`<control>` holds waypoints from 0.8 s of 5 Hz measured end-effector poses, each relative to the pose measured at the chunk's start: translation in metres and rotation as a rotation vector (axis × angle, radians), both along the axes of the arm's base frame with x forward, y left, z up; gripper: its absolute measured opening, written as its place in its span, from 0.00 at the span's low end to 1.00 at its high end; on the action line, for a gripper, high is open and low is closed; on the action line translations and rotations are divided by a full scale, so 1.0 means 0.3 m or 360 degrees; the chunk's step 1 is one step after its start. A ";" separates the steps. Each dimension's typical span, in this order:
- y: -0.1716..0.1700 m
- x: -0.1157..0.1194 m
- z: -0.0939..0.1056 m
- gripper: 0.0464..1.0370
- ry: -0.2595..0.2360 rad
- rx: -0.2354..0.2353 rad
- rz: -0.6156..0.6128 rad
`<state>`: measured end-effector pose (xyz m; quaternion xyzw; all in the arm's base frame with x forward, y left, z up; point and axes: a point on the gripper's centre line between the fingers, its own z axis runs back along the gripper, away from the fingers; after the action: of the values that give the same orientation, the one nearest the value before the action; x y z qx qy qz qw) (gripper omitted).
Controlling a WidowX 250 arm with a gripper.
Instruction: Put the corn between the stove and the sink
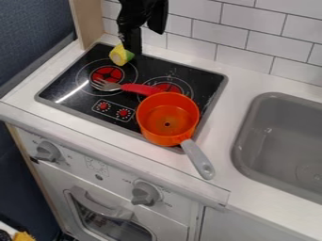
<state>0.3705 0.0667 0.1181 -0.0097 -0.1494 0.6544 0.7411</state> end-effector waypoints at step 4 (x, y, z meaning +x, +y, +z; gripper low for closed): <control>0.177 0.068 -0.118 0.96 0.0543 0.0203 -0.0797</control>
<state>0.3909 0.1197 0.0827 0.1104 -0.0566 0.4330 0.8928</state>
